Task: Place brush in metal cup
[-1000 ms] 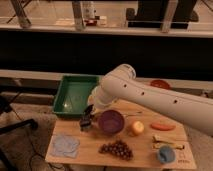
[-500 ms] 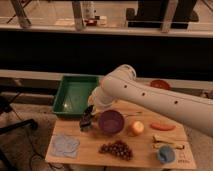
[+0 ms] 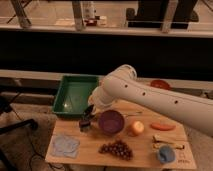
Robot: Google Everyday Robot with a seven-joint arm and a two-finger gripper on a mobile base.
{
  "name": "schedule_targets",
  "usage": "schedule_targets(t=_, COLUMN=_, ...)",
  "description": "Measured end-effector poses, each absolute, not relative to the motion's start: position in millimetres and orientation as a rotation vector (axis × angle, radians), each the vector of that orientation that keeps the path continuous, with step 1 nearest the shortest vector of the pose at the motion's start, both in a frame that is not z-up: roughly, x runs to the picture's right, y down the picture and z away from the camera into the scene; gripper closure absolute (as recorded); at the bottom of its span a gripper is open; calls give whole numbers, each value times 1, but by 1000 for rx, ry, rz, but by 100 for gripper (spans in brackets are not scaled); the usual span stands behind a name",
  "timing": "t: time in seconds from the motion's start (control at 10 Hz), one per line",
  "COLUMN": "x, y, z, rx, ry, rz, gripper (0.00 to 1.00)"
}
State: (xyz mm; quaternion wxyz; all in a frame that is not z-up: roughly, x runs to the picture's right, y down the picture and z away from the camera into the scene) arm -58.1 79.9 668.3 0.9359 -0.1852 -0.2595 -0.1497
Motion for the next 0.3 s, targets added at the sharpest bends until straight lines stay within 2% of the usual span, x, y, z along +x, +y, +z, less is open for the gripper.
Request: schedule_targets(t=0.3, x=-58, y=86, z=673, rx=-396, ry=-527, rz=-304, gripper=98)
